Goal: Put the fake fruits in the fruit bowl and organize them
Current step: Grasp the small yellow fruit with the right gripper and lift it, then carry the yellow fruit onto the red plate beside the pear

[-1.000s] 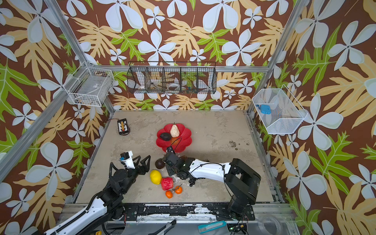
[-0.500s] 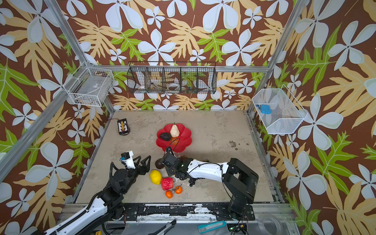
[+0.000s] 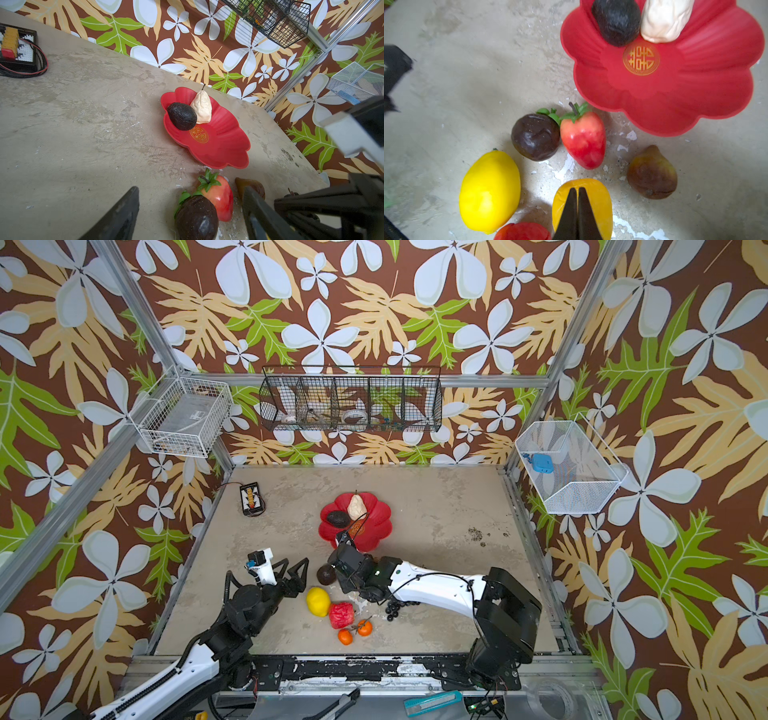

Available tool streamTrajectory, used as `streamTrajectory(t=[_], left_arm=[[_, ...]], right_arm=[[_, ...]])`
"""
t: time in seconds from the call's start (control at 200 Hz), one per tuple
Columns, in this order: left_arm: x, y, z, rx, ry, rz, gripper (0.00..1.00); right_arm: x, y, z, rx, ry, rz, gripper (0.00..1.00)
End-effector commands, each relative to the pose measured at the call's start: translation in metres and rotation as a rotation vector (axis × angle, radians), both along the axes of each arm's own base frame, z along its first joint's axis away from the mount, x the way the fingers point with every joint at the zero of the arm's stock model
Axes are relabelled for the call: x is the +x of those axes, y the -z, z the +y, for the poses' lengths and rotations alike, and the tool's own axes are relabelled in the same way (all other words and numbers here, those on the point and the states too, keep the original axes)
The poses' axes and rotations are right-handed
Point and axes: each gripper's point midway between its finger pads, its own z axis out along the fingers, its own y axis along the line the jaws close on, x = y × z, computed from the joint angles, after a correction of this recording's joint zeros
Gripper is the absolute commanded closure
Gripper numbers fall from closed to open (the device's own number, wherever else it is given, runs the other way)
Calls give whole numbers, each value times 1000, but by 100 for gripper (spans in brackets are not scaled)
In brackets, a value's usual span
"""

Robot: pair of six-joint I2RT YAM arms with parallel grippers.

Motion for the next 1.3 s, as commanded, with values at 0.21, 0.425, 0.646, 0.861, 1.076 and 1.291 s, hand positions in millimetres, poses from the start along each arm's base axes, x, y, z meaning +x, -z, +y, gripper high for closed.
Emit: streamTrajectory(t=[0.21, 0.425, 0.646, 0.861, 1.076, 1.291], left_arm=[[1, -8, -1, -22, 0, -22, 21], [1, -9, 0, -24, -3, -24, 21], [1, -10, -1, -29, 2, -24, 21], [0, -10, -2, -32, 6, -25, 21], [1, -10, -1, -31, 5, -25, 21], [0, -10, -1, -32, 5, -26, 21]], right_arm=[[85, -51, -23, 9, 78, -112, 100], [151, -40, -36, -3, 135, -94, 100], [195, -10, -40, -41, 161, -71, 100], [217, 13, -39, -40, 168, -62, 100], [233, 31, -37, -28, 181, -36, 100], [244, 45, -48, -4, 226, 3, 100]])
